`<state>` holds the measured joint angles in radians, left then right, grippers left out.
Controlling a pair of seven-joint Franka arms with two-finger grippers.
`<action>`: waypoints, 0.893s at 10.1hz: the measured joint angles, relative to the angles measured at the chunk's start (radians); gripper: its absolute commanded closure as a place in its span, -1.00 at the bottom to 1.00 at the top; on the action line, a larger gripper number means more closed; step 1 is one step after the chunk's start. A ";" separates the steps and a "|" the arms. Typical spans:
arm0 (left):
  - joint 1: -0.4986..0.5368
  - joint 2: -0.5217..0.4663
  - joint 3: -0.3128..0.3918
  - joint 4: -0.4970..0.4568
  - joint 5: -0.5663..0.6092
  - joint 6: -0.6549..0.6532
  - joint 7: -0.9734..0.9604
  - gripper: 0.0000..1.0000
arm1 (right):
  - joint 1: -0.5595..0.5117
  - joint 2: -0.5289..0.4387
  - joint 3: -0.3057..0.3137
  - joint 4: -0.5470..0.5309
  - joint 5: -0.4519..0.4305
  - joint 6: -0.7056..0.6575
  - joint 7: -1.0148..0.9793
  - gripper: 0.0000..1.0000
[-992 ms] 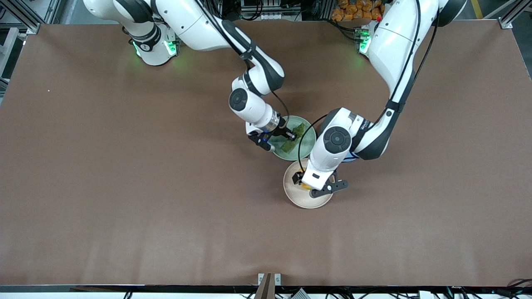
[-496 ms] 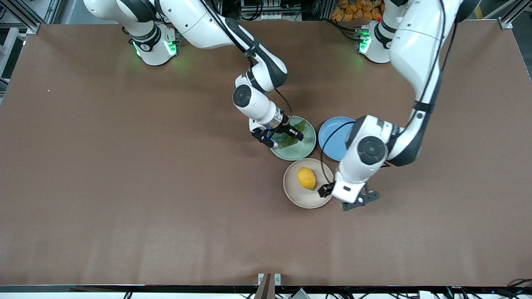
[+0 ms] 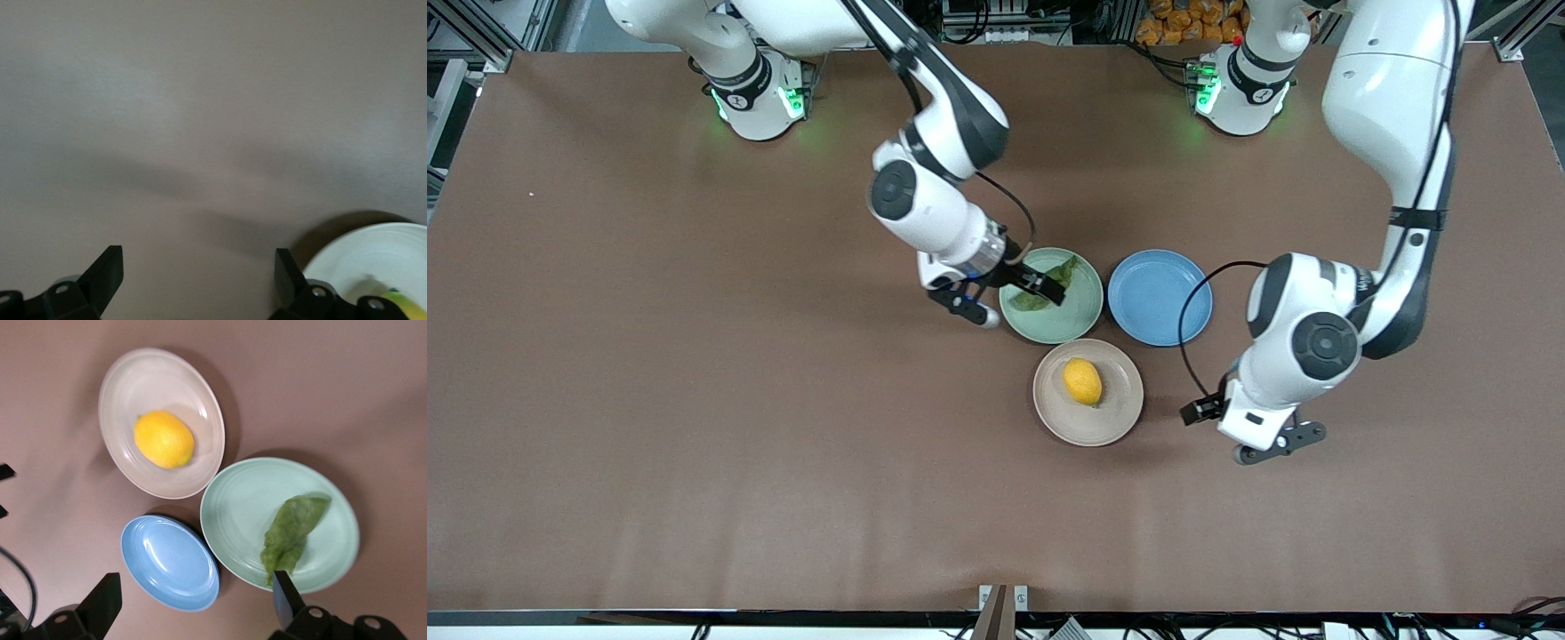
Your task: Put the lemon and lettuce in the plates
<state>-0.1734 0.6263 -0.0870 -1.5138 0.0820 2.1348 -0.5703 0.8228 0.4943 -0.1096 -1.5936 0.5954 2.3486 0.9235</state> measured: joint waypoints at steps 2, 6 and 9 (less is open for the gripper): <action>0.054 -0.029 -0.001 -0.007 0.000 -0.057 0.079 -1.00 | -0.003 -0.085 -0.083 0.024 -0.176 -0.182 -0.002 -1.00; 0.110 -0.181 -0.005 -0.178 -0.002 -0.078 0.211 -1.00 | -0.003 -0.172 -0.219 0.086 -0.432 -0.543 -0.170 -1.00; 0.113 -0.357 -0.008 -0.306 -0.012 -0.084 0.227 -1.00 | -0.008 -0.246 -0.357 0.090 -0.510 -0.715 -0.425 -1.00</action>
<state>-0.0608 0.2694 -0.0946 -1.8193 0.0701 2.0504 -0.3431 0.8150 0.2483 -0.4667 -1.5039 0.0859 1.6341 0.4981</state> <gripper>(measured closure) 0.000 0.000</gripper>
